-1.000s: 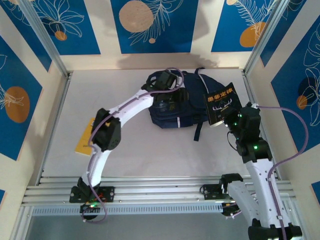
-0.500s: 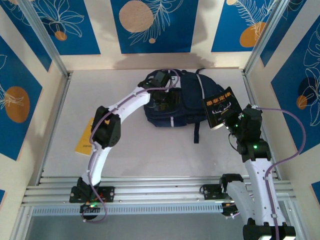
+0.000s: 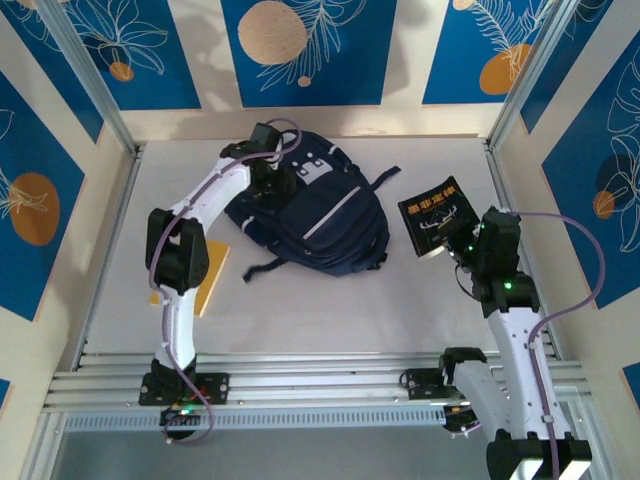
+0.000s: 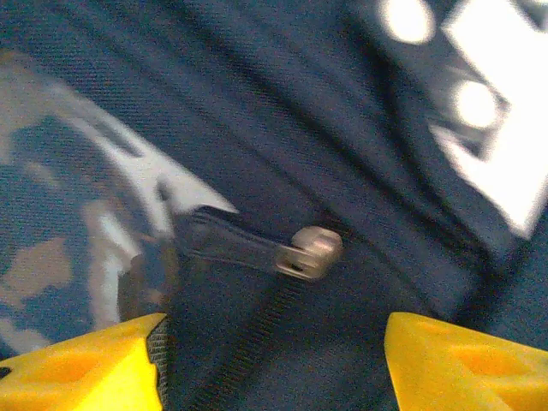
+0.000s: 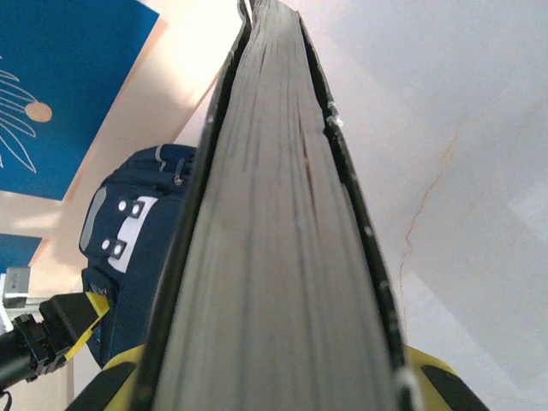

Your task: Pack books, pencil case, and school supplies into a backpack

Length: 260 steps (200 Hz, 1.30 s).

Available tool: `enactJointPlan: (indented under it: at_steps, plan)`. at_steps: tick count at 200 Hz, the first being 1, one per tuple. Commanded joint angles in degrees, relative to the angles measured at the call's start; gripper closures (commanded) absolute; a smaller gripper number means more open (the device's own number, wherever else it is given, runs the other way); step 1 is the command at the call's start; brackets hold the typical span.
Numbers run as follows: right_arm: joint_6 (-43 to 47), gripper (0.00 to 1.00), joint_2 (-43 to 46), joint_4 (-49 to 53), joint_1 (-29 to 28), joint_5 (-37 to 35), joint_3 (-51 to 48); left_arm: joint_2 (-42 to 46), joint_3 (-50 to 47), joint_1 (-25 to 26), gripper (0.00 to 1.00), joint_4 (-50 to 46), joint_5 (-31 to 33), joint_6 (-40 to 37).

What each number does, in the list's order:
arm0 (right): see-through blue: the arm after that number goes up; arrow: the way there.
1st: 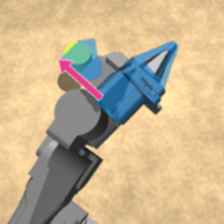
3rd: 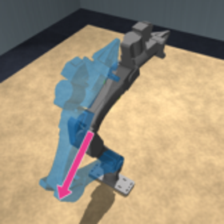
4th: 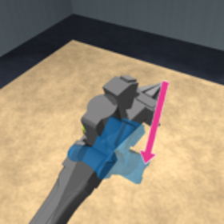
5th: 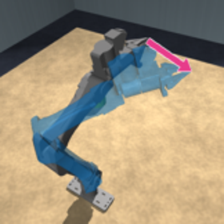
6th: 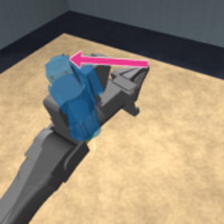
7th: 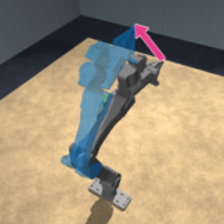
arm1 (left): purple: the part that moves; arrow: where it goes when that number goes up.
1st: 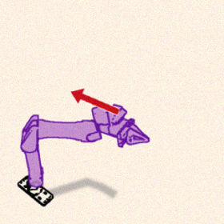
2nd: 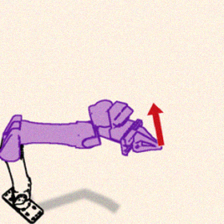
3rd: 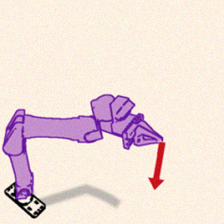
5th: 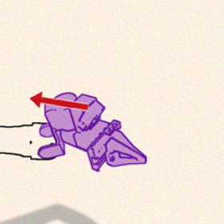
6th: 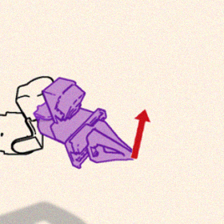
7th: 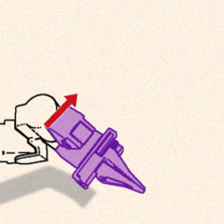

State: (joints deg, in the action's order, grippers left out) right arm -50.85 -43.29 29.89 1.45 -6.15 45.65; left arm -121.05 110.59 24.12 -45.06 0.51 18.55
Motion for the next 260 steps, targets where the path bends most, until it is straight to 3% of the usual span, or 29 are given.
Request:
enactJointPlan:
  at_steps: [1,21,44,123,164,197,224,232,240,260]
  plan:
    - [2.5,1.00,0.4,-5.3,-0.6,4.7,3.0,4.1,0.0,4.0,0.34,0.7,-9.4,-6.6]
    - [3.3,1.00,0.6,-4.8,-0.9,5.7,2.9,3.0,0.3,4.0,0.34,1.8,-17.9,-8.0]
    - [3.8,1.00,1.2,-4.2,-0.9,6.1,2.6,2.3,-0.9,4.7,0.35,2.8,-22.9,-8.6]
    - [3.1,1.00,1.2,-5.1,-0.9,8.1,0.3,-1.3,-2.6,7.8,0.46,4.6,-31.0,-8.4]
    - [2.3,1.00,0.7,-5.5,-0.6,9.0,-0.6,-2.2,-3.0,9.2,0.53,4.5,-32.2,-8.5]
    - [1.6,1.00,0.7,-5.7,-0.4,9.3,-1.3,-2.7,-4.1,10.3,0.70,4.9,-33.1,-8.6]
    - [0.7,1.00,0.8,-6.0,-0.3,10.2,-1.8,-4.2,-2.7,10.7,0.78,3.0,-27.5,-9.0]
    - [0.4,1.00,0.8,-6.0,-0.3,10.6,-1.6,-4.9,-1.4,10.7,0.86,1.6,-25.2,-9.3]
    - [0.4,1.00,1.1,-5.9,-0.3,11.0,-1.6,-5.4,0.3,10.7,1.00,-0.1,-23.5,-9.6]
    - [1.0,1.00,2.0,-4.2,-0.3,11.2,-1.0,-3.2,1.8,10.7,1.00,-1.0,-22.8,-8.9]
